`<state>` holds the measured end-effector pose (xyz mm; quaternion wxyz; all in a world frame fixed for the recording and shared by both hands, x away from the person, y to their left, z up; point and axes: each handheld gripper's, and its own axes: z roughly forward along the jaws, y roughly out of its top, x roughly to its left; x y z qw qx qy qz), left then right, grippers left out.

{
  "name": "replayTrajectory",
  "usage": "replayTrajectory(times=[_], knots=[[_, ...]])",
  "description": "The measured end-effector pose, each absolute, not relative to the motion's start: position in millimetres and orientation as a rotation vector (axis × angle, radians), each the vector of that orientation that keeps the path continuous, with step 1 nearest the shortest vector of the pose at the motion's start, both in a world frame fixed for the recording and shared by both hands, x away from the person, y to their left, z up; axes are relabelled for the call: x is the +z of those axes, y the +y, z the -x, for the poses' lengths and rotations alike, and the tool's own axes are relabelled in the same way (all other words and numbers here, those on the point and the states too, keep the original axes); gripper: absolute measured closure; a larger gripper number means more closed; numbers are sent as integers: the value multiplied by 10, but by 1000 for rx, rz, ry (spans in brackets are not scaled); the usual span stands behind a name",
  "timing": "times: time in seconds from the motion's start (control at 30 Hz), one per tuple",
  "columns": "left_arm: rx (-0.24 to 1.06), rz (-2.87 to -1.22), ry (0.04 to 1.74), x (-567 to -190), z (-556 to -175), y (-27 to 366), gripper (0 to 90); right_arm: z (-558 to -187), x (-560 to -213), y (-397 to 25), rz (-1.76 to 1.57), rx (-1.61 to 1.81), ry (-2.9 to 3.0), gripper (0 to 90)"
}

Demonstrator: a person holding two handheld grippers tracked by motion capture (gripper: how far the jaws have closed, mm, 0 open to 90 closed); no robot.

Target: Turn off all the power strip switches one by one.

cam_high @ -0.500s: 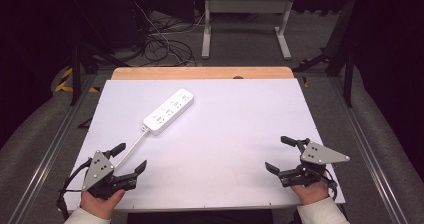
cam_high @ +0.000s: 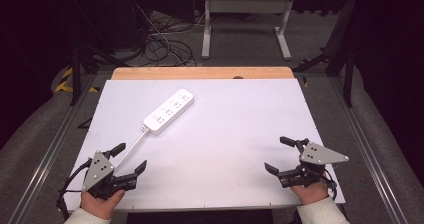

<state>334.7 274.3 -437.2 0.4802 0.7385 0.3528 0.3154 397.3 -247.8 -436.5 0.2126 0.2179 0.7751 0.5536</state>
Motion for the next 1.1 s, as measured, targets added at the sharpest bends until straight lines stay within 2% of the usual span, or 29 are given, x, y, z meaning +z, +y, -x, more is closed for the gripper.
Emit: replayTrajectory(times=[0.1,0.17,0.43,0.47,0.63,0.93,1.1], knots=[[771,-1802,857,-4366,-3348,2745,184,-3972,-4364,-2477,-605,1540,2151,50],[724,-1783,870,-4353,-3344,2743,191,-3973,-4366,-2478,-603,1543,2153,50],[753,-1818,858,-4334,-3322,2707,292,-3973,-4370,-2473,-600,1547,2160,50],[755,-1825,853,-4329,-3319,2702,349,-3973,-4371,-2469,-598,1547,2161,50],[705,-1837,852,-4248,-3360,2754,499,-3971,-4373,-2454,-593,1544,2167,50],[640,-1800,907,-4117,-3502,2877,516,-3968,-4373,-2428,-578,1540,2176,50],[694,-1775,919,-4035,-3528,2881,537,-3962,-4375,-2416,-571,1540,2184,51]])
